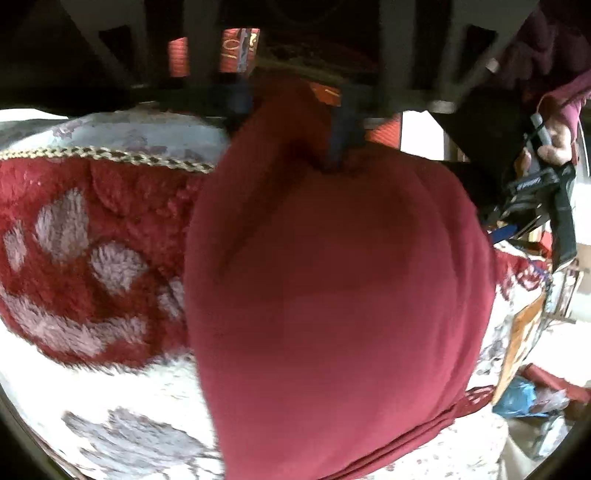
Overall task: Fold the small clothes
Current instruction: 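Grasp the sweatshirt hem end with both grippers, then lift the hem and fold it over toward the collar, then release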
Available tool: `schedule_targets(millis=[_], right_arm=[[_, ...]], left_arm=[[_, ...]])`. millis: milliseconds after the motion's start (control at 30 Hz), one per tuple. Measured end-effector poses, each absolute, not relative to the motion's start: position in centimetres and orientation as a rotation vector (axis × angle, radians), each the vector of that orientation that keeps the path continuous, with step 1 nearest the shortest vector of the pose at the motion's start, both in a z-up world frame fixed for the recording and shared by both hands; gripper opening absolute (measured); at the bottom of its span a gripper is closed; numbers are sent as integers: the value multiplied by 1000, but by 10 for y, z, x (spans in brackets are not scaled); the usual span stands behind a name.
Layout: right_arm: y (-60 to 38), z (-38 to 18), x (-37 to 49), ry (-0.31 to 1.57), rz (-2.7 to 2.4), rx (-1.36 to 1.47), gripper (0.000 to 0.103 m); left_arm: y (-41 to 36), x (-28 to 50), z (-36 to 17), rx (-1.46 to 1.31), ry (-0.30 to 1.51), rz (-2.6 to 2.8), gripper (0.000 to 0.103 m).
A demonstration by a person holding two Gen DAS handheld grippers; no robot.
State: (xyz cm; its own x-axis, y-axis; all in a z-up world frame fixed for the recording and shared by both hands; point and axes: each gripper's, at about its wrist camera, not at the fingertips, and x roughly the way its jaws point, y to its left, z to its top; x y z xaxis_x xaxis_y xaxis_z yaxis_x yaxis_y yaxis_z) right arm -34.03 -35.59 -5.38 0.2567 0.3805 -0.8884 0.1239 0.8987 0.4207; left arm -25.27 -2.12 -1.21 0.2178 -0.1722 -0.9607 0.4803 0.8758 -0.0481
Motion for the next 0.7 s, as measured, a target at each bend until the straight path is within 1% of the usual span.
schedule_targets(millis=[33, 67, 100, 133, 233, 400, 567, 700], right_arm=[[-356, -52, -340, 1308, 190, 447, 13], [-354, -50, -341, 1302, 206, 439, 12], [-353, -47, -341, 1295, 225, 432, 12], [-353, -44, -343, 1287, 241, 428, 12], [-353, -33, -342, 1271, 277, 418, 11], [-356, -14, -348, 1224, 325, 431, 11], [-371, 15, -345, 1113, 363, 506, 10], [-385, 40, -335, 1010, 386, 565, 10]], left_arm=[[-18, -251, -11, 280, 1280, -460, 44], [-15, -252, -10, 279, 1291, -474, 24], [-13, -253, -9, 262, 1302, -505, 8], [-12, -254, -7, 237, 1317, -540, 6], [-20, -261, -3, 300, 1288, -553, 6], [-21, -257, 14, 212, 1293, -618, 5], [-16, -238, 42, 133, 1242, -663, 5], [-15, -218, 68, 19, 1178, -698, 5]])
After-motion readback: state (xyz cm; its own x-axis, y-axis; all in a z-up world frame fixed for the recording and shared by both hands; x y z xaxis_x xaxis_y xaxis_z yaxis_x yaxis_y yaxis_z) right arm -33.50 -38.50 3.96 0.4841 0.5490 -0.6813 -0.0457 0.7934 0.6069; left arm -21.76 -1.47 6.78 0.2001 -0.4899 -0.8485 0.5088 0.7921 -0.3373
